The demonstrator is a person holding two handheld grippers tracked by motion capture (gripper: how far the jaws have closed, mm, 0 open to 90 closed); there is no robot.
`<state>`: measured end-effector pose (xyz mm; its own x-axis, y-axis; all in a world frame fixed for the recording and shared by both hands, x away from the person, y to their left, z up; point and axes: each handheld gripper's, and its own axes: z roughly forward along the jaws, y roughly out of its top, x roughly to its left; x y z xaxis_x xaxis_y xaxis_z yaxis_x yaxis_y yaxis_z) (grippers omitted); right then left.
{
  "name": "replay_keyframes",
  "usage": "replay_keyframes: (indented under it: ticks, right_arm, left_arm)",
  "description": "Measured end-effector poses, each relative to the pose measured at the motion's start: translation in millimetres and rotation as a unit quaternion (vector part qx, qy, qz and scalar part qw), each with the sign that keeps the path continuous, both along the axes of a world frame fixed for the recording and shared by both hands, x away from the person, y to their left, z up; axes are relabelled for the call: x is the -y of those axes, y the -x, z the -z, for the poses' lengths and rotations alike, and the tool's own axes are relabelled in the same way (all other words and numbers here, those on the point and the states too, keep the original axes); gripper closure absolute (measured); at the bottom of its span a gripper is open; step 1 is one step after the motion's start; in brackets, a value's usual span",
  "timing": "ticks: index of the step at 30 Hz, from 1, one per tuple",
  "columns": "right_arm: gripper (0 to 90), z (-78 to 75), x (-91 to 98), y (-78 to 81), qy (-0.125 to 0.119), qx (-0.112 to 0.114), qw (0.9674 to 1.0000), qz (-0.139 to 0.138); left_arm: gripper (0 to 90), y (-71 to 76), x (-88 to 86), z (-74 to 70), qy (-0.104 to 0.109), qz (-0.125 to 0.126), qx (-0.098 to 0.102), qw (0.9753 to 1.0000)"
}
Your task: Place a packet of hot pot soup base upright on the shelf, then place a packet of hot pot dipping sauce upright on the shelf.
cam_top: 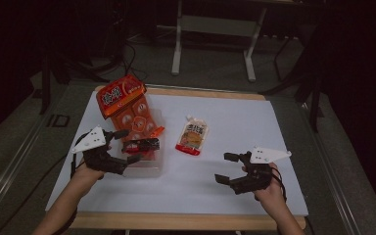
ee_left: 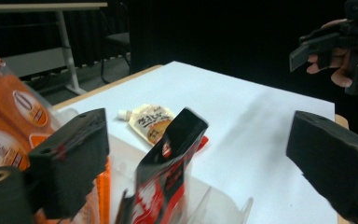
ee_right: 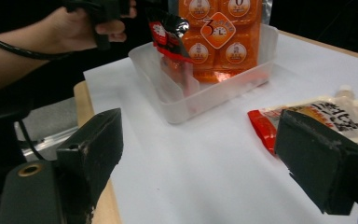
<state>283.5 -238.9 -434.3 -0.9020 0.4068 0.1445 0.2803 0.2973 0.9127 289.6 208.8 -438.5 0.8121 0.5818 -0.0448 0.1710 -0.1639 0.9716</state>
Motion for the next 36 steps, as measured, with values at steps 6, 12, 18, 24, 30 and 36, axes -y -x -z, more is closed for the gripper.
replay_keyframes:
  ticks: [6, 12, 18, 24, 30, 36]
  right_arm:
    - [19.1, -0.2, 2.1, -0.5, 0.013, 0.011, 0.9998, 0.014]
    - [14.7, -4.9, 5.7, -0.3, 0.007, 0.035, 0.9991, 0.023]
    - [13.1, -8.1, 5.4, 0.7, 0.019, 0.047, 0.998, 0.037]
    - [11.4, -8.7, 6.3, -4.9, 0.008, 0.026, 0.9982, 0.054]
    - [11.3, -8.6, 3.3, -12.8, 0.02, 0.037, 0.9951, 0.09]
    - [13.0, -7.6, -0.5, -21.0, 0.029, 0.044, 0.9944, 0.092]
  left_arm:
    - [2.2, 13.4, 11.7, -3.9, -0.01, -0.005, 0.004, 0.9999]
    - [2.2, 21.6, 14.4, -4.7, 0.015, -0.006, -0.004, 0.9999]
    - [2.2, 31.7, 20.0, -7.0, 0.017, 0.002, 0.004, 0.9998]
    - [2.2, 45.6, 32.1, -4.7, 0.023, 0.024, 0.004, 0.9995]
    - [2.2, 55.9, 43.1, 4.2, 0.029, 0.039, -0.003, 0.9988]
    - [2.2, 62.4, 48.8, 12.6, 0.028, 0.046, -0.009, 0.9985]
